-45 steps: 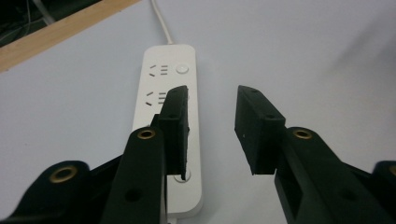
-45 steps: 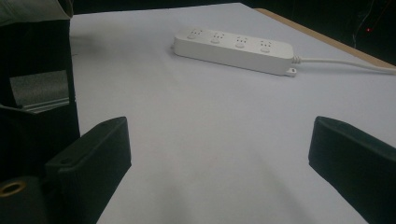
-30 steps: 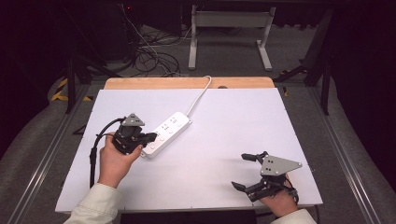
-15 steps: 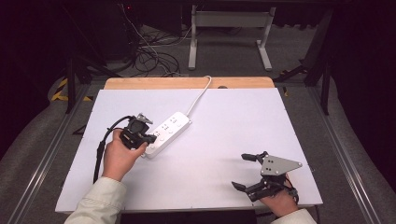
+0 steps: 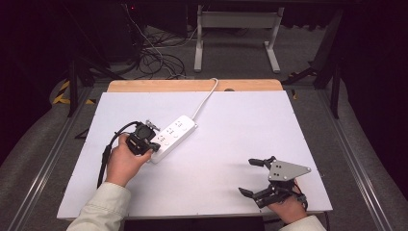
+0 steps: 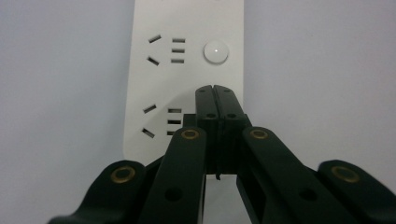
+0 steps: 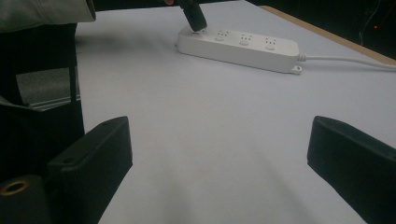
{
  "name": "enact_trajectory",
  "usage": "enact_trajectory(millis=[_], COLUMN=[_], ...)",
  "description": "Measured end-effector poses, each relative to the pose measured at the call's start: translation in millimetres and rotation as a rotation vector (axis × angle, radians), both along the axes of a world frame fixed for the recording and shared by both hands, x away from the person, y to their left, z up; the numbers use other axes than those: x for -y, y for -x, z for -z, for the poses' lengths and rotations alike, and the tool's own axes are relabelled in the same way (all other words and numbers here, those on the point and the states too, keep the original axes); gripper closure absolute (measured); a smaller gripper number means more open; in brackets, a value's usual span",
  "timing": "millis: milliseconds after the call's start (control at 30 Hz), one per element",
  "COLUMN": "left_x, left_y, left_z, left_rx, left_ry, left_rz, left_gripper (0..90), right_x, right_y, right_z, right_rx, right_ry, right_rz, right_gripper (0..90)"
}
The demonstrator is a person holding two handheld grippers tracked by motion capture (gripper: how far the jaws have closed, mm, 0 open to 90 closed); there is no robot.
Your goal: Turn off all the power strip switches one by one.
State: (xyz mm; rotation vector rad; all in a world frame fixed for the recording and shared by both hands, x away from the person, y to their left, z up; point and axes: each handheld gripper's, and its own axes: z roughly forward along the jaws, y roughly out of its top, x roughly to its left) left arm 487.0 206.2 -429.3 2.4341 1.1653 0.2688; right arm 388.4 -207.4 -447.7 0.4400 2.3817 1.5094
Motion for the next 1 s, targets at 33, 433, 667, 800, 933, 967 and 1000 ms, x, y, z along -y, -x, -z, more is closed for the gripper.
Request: enact_trajectory(millis=[33, 433, 667, 800, 933, 967, 1000], left_x=[0.2, -5.5, -4.6, -1.9, -1.9, -1.8, -1.8], left_y=[-0.1, -1.6, 0.3, 2.5, 2.3, 2.6, 2.6], left_z=[0.5, 7.9, 8.4, 9.1, 8.8, 8.9, 8.9], left_rx=[-0.006, -0.008, 0.009, 0.035, 0.031, 0.033, 0.033], left_ry=[0.002, 0.064, 0.053, 0.033, 0.032, 0.03, 0.03], left_rz=[0.005, 0.002, 0.003, 0.003, -0.002, -0.003, -0.003], left_gripper=[90.0, 89.9, 90.0, 90.0, 90.0, 90.0, 90.0], right_x=[0.0, 0.0, -0.4, -0.5, -0.8, -0.9, -0.9], right_y=[0.0, 0.3, 0.5, 0.8, 0.9, 0.9, 0.9], right_z=[0.0, 0.0, 0.2, 0.1, 0.3, 0.3, 0.3], right_rx=[0.0, 0.0, -0.001, -0.001, -0.001, -0.001, -0.001], right_ry=[0.0, 0.0, 0.001, 0.004, 0.002, 0.002, 0.002], right_rz=[0.0, -0.004, -0.005, -0.005, -0.005, -0.005, -0.005], right_gripper=[7.4, 7.4, 7.4, 7.4, 7.4, 7.4, 7.4])
